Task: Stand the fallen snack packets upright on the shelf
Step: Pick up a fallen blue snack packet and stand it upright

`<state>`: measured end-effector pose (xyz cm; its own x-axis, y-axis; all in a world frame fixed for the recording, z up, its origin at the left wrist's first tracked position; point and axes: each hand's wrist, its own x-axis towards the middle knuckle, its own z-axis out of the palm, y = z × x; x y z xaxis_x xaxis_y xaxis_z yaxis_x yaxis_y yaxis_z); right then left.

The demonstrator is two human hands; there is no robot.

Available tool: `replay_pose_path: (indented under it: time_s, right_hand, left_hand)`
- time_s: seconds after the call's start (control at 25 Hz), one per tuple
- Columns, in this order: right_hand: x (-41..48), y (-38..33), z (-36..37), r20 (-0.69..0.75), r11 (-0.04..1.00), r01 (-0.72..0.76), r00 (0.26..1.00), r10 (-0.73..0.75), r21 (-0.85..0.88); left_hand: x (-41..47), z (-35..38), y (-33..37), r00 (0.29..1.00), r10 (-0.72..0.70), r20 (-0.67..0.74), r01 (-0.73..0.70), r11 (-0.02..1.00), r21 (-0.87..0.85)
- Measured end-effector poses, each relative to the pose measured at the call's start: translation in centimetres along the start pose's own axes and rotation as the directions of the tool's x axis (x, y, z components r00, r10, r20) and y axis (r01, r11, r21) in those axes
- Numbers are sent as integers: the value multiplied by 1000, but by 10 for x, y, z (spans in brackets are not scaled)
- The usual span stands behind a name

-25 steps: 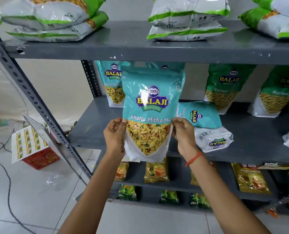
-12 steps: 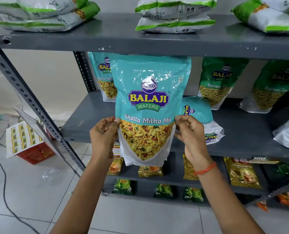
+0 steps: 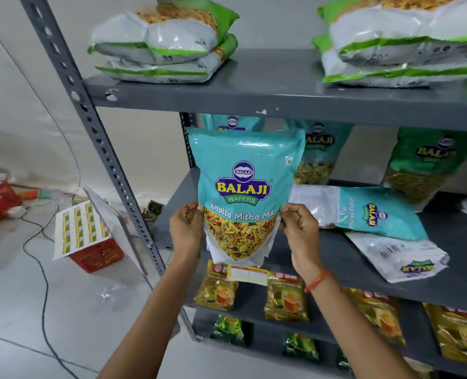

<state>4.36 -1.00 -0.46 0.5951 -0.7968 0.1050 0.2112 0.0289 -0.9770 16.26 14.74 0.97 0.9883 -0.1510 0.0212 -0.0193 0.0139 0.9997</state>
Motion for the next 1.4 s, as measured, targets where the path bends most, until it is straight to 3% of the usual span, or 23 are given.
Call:
replay_pose_path:
  time_s: [0.4,0.6,0.76,0.88,1.0,1.12,1.28,1.4]
  right_hand:
    - [59,41,122,-158,953,213,955,-249,-218]
    - [67,62,137,-153,924,236,945,-291,-301]
    - [68,63,134,-133,939,191,962,-237,-287]
    - [64,56,132,-161,936,201,953,-255,-290]
    - [56,40,120,-134,915,272,937,-323,-299]
    - [50,28,89,-105,893,318,924,-367,-320]
    - [40,28,21,-154,899,294,921,-357,-324]
    - [36,42,-46,-298,961,154,929,-221,-231]
  left_hand:
    - [121,-13,-13,994,69,-80,-55,985,164]
    - [144,-18,-22,997,43,-57,-34,990,140]
    - [141,-17,-29,999,43,-24,-38,983,177]
    - [111,-9,-28,989,141,50,-148,968,203]
    - [70,8,-24,917,394,58,-389,853,350]
    - [32,36,-26,789,589,176,-599,673,434]
    - [-7,89,-43,734,565,377,-679,605,415]
    - [-41,138,-56,688,507,520,-716,591,372]
